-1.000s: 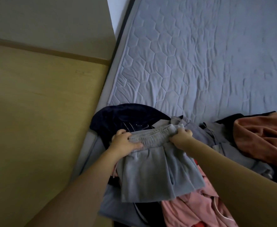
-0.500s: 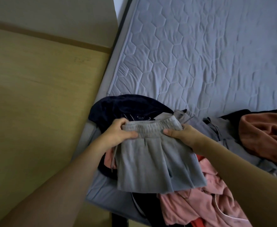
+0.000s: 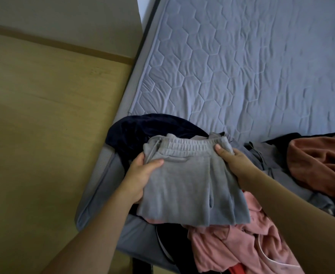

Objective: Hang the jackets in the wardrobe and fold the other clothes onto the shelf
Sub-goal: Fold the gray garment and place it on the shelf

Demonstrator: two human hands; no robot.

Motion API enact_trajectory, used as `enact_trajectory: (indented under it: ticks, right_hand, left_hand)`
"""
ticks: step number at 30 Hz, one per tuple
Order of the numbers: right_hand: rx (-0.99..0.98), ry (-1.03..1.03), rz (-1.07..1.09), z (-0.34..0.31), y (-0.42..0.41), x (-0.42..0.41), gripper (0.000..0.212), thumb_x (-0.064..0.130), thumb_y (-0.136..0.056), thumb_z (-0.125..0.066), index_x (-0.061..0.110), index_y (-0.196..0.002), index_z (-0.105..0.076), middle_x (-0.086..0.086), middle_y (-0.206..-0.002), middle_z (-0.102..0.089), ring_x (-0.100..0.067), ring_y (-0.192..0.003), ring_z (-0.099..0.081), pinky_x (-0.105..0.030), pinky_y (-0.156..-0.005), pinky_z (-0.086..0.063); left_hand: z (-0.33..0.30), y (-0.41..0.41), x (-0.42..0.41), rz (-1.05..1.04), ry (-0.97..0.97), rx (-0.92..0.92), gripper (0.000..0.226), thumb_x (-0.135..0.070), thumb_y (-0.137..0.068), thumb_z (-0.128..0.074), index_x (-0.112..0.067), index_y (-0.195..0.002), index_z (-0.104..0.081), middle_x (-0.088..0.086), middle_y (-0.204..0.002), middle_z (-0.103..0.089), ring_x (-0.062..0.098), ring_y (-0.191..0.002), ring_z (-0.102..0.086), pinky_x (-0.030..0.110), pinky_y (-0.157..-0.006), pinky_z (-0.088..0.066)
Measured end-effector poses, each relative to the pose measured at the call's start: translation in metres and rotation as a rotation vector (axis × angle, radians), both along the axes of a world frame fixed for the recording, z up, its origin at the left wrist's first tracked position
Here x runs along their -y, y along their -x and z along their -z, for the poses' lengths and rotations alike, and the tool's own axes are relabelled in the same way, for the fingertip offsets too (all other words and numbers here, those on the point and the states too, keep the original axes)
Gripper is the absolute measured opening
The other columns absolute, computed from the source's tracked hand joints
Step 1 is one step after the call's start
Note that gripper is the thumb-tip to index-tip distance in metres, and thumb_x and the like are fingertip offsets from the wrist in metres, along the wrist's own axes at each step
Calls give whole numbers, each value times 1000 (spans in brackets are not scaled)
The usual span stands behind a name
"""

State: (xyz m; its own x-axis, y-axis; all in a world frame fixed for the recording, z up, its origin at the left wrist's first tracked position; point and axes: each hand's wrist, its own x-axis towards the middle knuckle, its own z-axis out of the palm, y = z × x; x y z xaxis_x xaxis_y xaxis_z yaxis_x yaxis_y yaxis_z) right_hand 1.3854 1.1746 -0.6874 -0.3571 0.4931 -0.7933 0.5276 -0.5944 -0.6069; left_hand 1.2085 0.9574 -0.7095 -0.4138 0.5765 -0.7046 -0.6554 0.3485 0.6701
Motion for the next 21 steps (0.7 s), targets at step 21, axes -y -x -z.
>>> enact_trajectory:
  ticks: [21]
  right_hand:
    - [-154, 359, 25, -66, 32, 9, 65, 56, -73, -67, 11, -119, -64, -15, -112, -70, -30, -99, -69, -40, -70, -58]
  left_hand:
    - [-74, 37, 2, 0, 83, 171, 49, -38, -78, -77, -14, -120, -67, 13, -114, -70, 28, -105, -68, 38, -86, -54]
